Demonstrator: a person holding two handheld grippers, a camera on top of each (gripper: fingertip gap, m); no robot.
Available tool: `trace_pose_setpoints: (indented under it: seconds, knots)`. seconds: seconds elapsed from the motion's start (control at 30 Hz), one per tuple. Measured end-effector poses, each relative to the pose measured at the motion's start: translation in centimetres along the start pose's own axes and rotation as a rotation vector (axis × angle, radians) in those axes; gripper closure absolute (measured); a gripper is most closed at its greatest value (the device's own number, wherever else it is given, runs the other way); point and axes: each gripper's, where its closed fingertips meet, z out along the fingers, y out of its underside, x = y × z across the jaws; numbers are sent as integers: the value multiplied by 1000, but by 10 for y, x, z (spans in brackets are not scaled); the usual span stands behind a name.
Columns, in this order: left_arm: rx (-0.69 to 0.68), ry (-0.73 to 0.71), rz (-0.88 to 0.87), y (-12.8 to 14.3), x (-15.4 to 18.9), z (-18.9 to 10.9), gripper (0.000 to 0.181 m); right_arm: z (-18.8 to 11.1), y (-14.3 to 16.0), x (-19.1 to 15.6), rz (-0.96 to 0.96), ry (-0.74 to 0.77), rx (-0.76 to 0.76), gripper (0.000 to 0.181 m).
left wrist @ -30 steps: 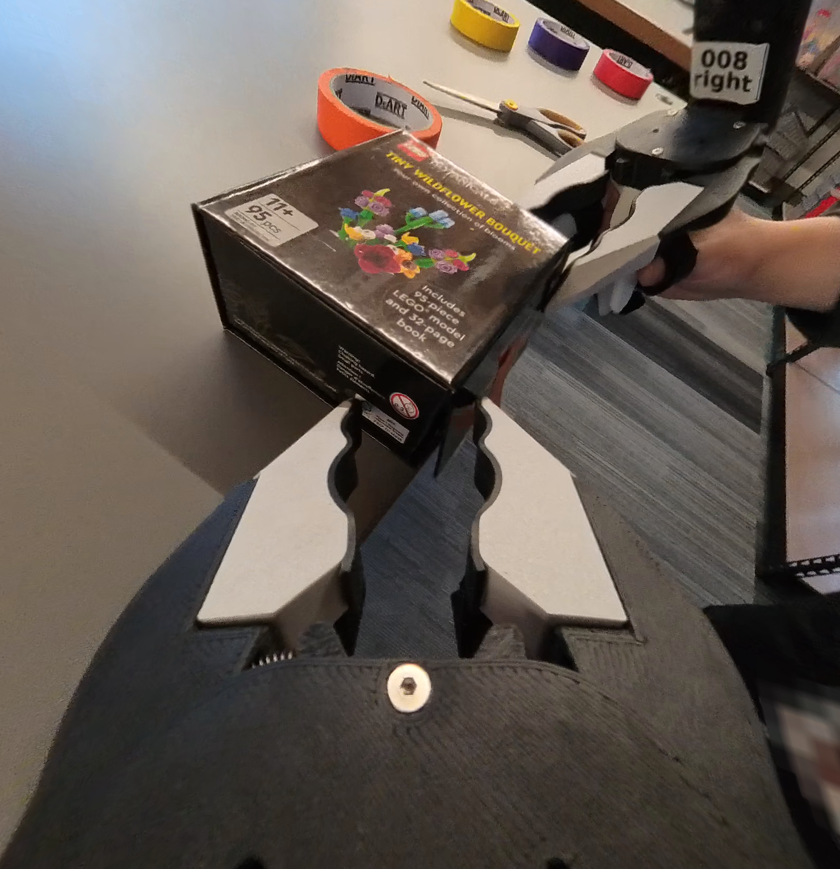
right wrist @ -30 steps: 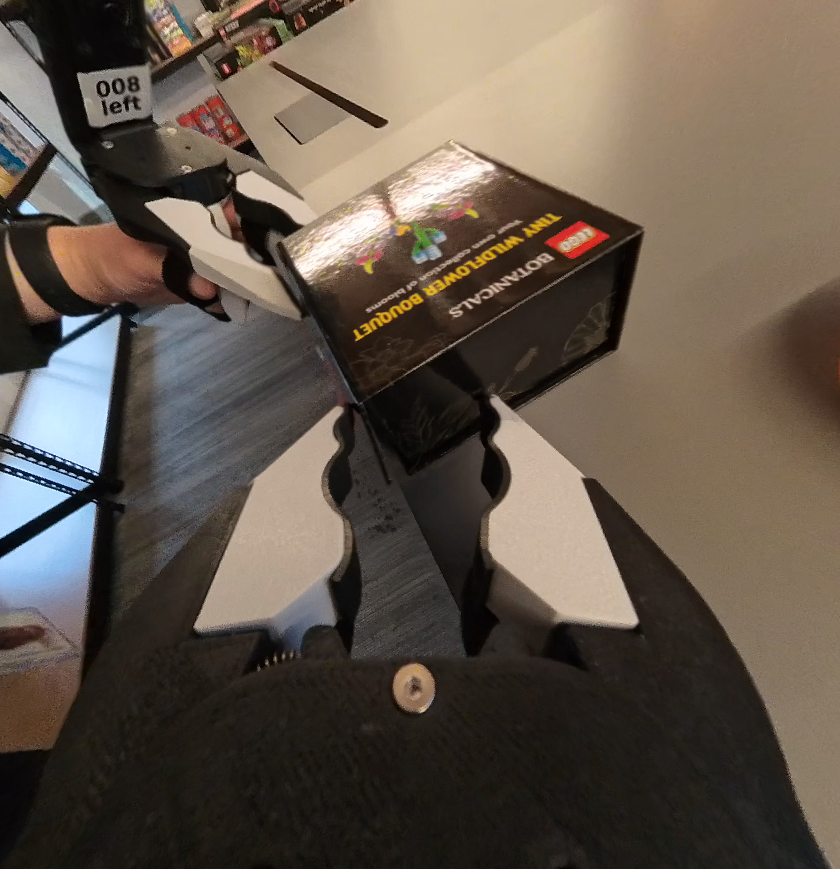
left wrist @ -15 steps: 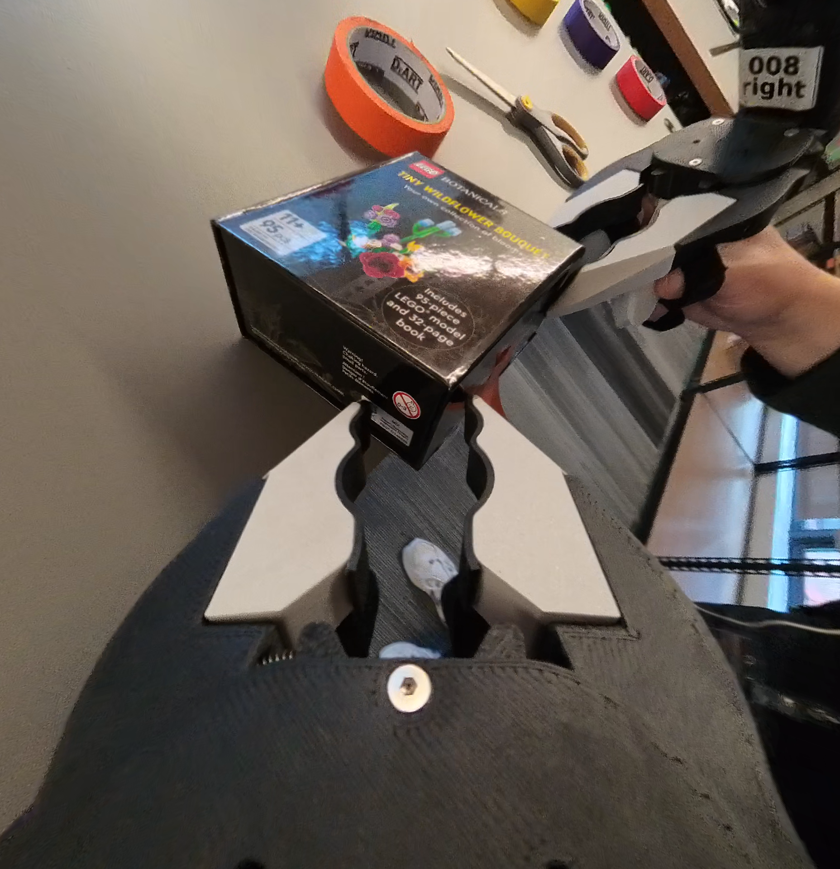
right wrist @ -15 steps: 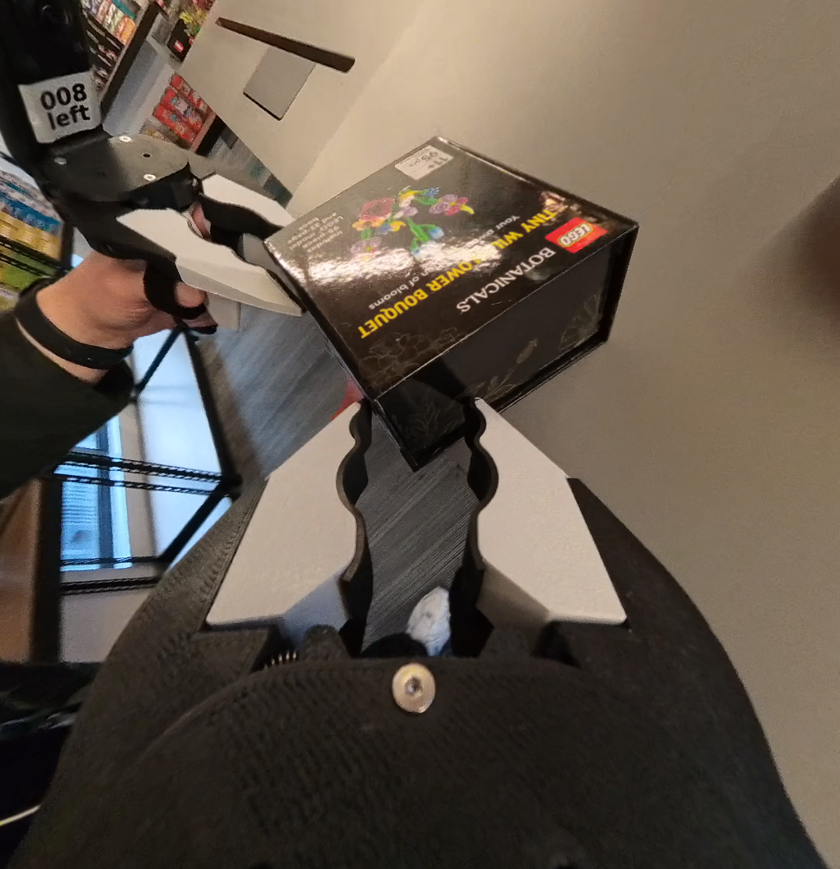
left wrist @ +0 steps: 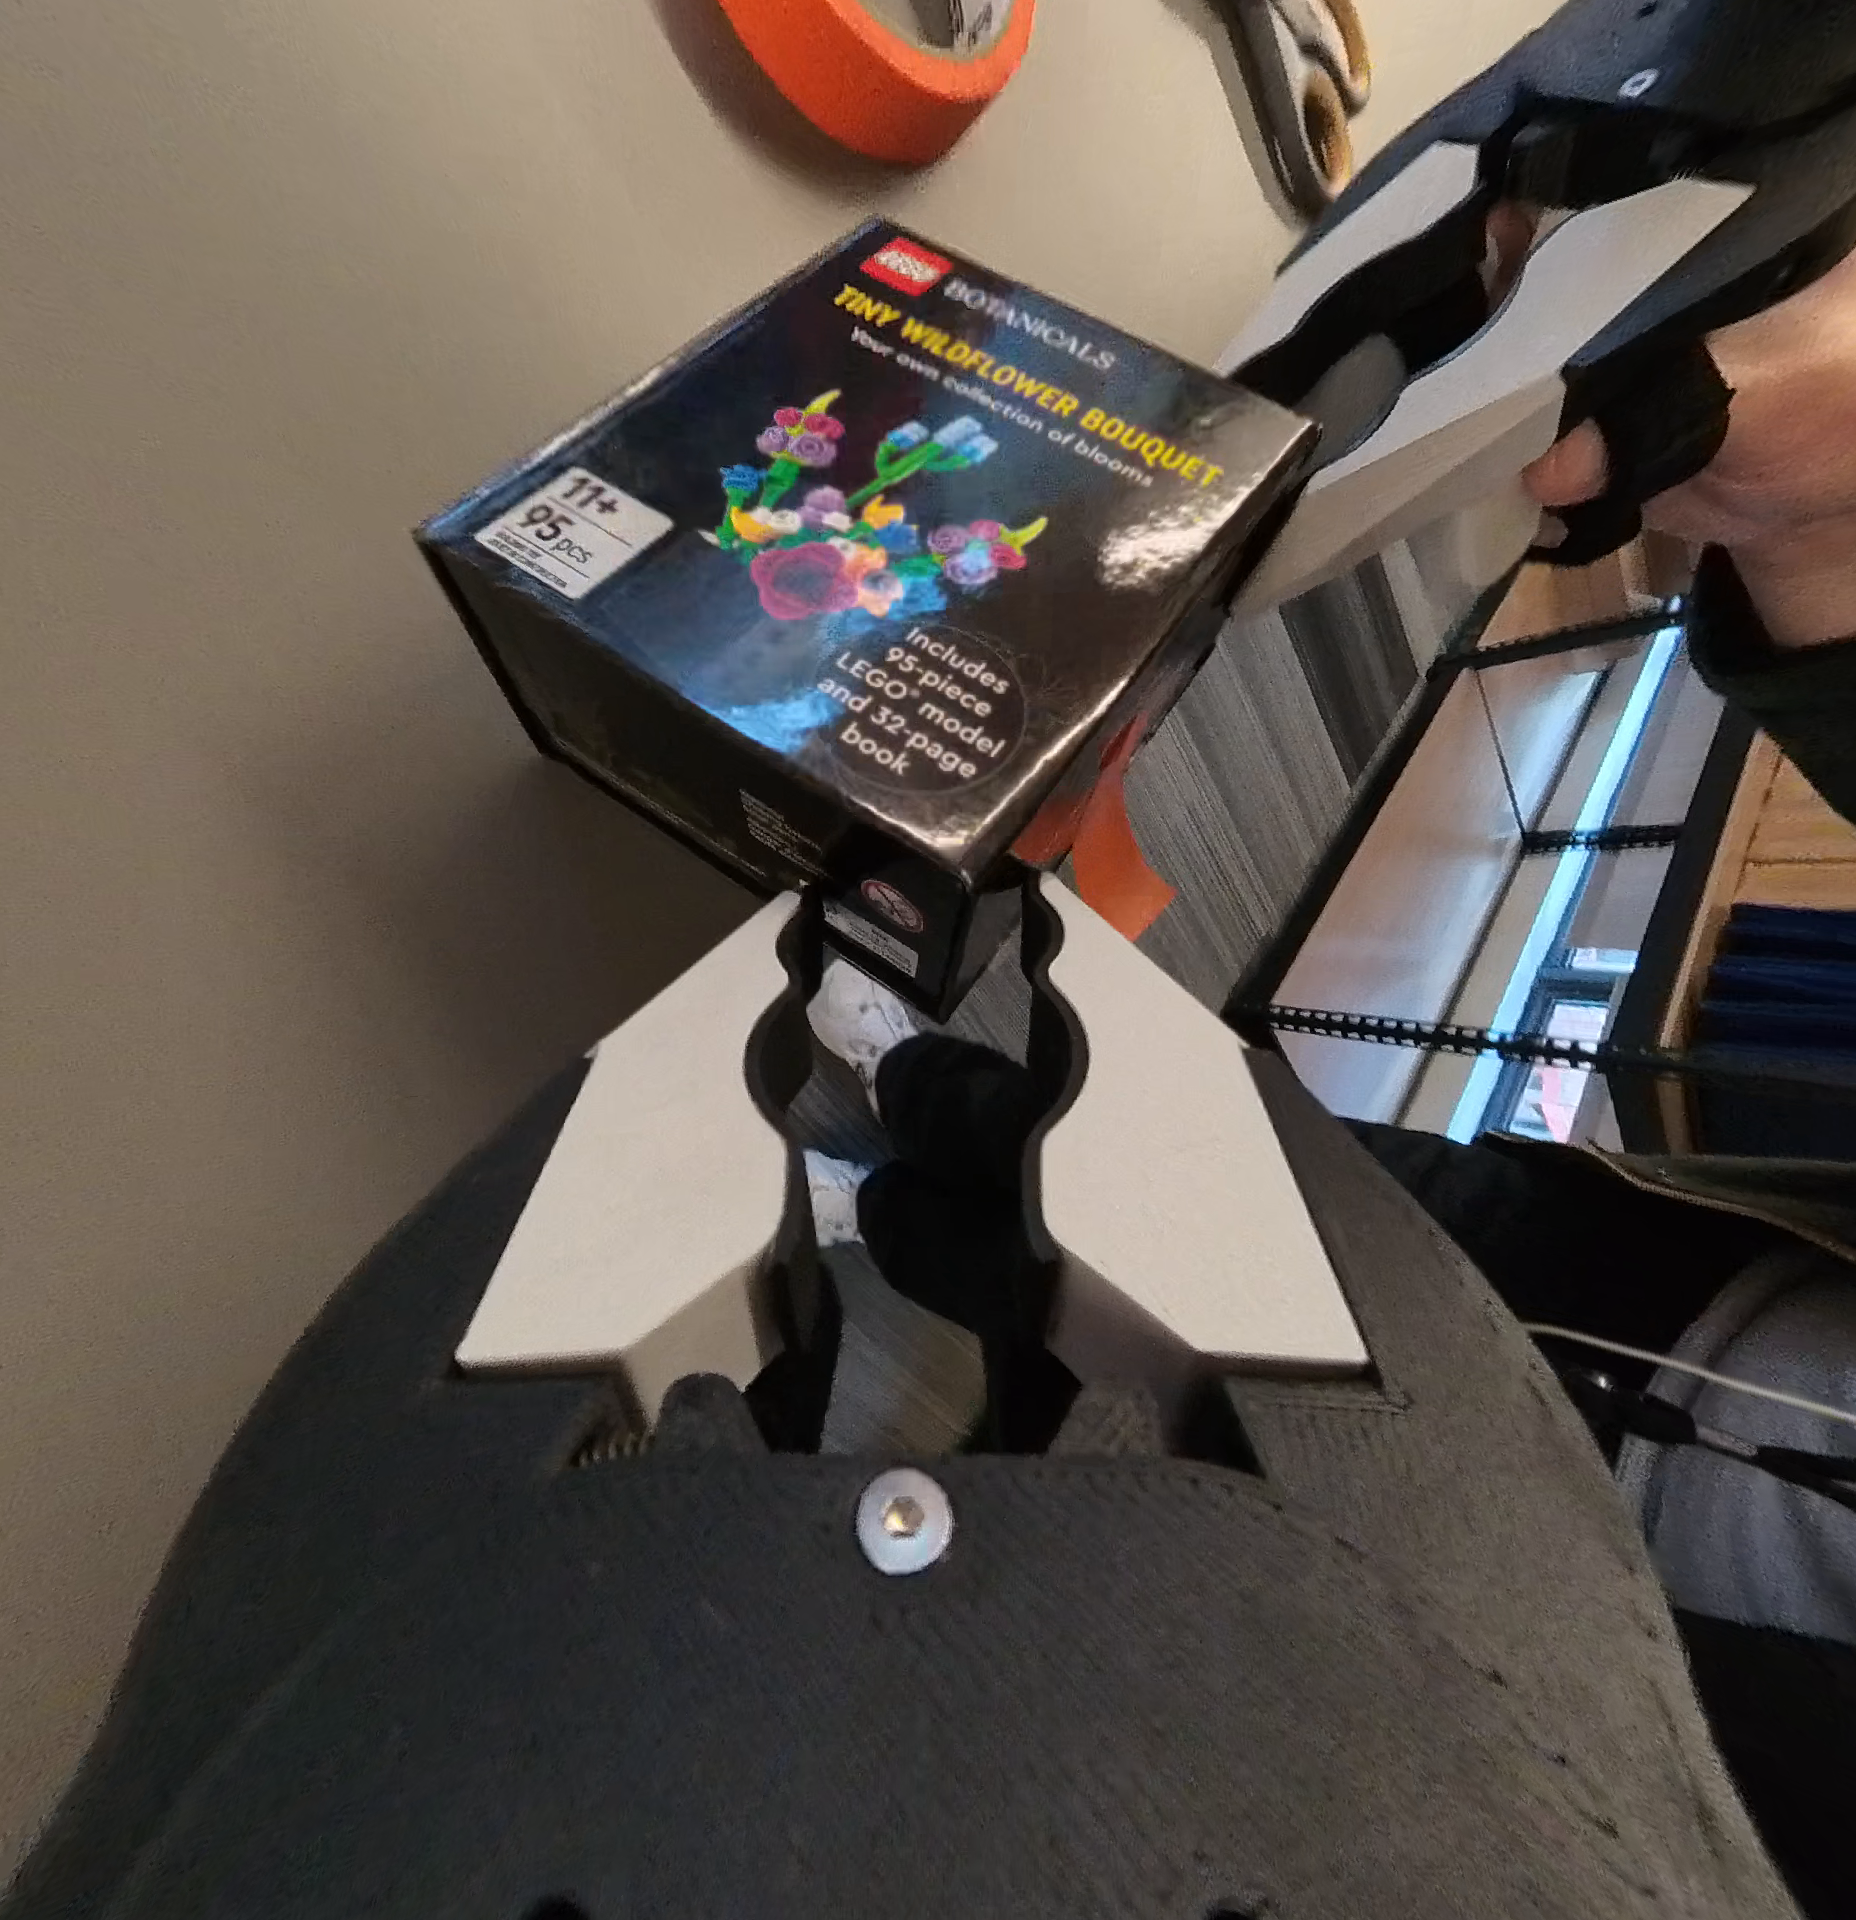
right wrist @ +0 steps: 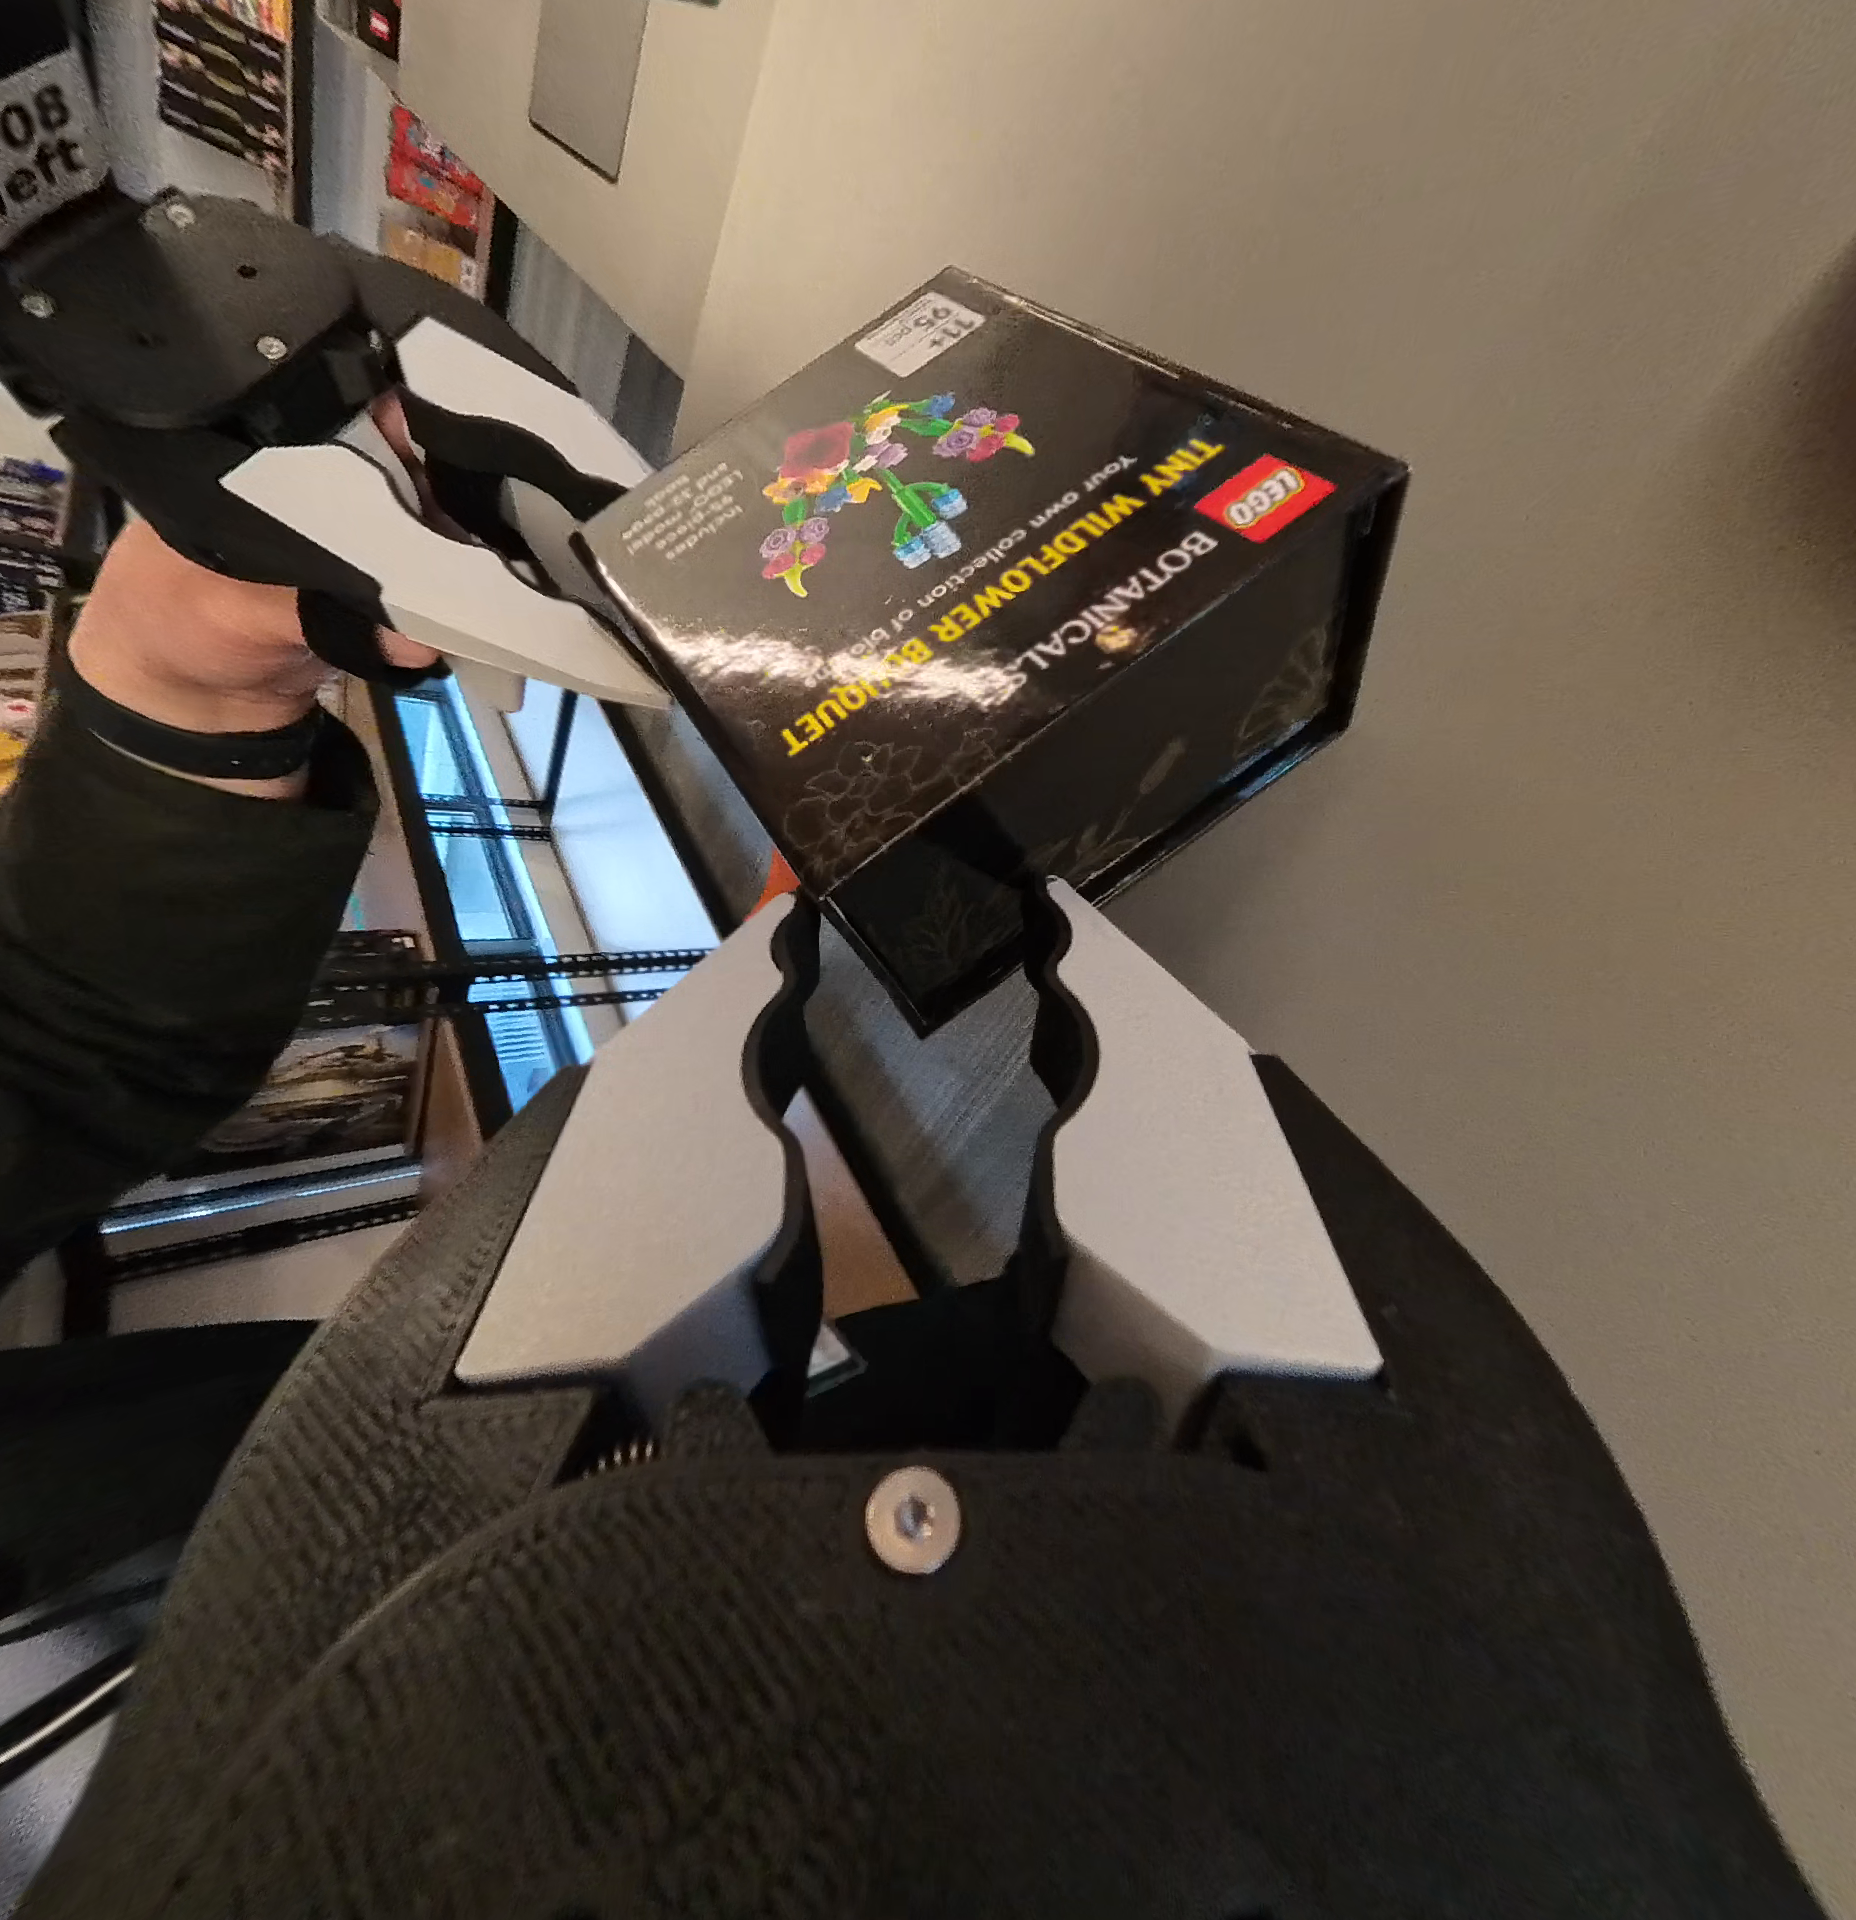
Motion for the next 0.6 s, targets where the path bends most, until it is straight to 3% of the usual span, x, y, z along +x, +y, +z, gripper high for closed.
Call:
trace_pose_setpoints:
  seconds: [0.3, 0.6]
  knots:
    - [254, 0, -74, -41, -8, -13, 145, -9, -19, 3, 109, -148, 21, 143]
    - [309, 19, -261, -52, -16, -9, 146, -17, -44, 15, 176, -166, 47, 144]
